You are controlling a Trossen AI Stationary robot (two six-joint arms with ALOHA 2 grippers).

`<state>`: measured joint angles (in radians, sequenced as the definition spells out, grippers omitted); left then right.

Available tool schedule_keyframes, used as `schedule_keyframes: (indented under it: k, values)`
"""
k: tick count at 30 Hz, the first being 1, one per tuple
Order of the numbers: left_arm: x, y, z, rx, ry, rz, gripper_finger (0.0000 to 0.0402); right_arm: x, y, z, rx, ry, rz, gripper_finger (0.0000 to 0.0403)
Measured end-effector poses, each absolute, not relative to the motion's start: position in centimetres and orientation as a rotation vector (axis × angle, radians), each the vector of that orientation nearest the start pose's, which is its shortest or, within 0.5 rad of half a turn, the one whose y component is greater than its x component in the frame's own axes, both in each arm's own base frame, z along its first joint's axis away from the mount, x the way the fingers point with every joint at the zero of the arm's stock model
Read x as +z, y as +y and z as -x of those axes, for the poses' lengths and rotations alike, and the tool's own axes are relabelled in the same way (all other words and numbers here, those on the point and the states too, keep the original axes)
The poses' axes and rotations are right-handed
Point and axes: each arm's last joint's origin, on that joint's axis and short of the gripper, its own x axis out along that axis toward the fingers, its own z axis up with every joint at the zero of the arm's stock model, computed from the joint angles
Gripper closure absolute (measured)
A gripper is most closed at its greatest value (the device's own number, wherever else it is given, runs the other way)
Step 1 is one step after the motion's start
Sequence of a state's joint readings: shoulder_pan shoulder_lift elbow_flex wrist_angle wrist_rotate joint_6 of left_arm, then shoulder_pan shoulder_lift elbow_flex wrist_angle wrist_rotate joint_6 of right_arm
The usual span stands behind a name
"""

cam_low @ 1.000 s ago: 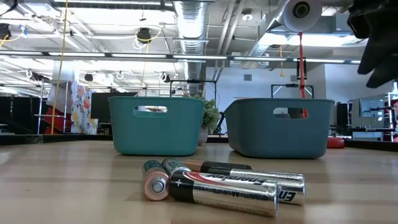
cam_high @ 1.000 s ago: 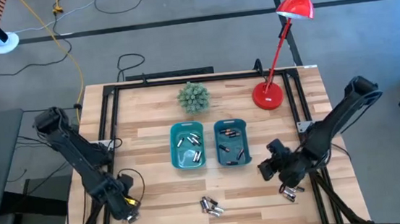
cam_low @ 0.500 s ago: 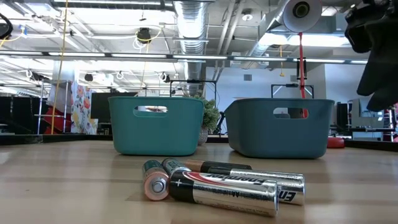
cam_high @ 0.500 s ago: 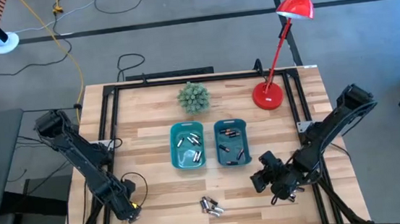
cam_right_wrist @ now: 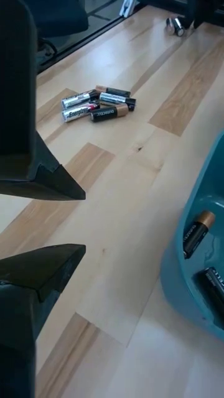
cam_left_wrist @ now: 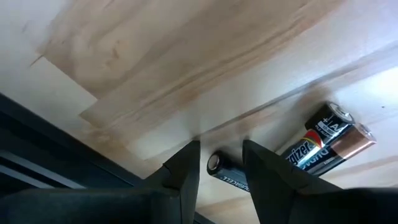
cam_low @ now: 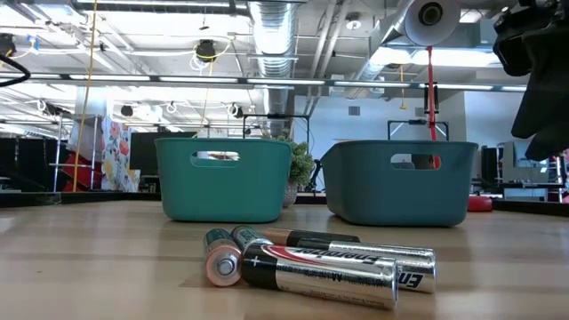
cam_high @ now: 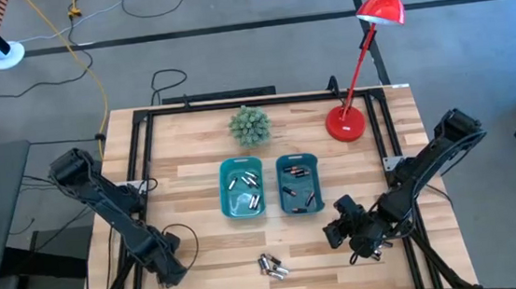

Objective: Sort batteries
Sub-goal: Put the black battery into the blue bin

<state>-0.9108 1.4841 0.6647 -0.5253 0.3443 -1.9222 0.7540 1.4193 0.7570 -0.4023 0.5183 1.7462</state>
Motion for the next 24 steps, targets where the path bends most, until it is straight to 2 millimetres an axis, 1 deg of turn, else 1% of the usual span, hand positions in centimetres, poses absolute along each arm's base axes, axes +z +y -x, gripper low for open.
schedule_keyframes:
  k: [7,12,24]
  values:
    - [13.57,-18.61,-13.3,0.577,1.733,1.019,0.0285,17.98,16.55,-19.5,-0.529,0.742,-0.997,0.0262]
    - [13.56,-18.36,-13.1,0.64,1.735,1.015,0.0285,17.98,16.72,-19.35,-0.521,0.748,-0.994,0.0262]
    - [13.52,-18.22,-13.01,0.679,1.727,1.017,0.0285,17.99,16.78,-19.3,-0.518,0.749,-0.993,0.0262]
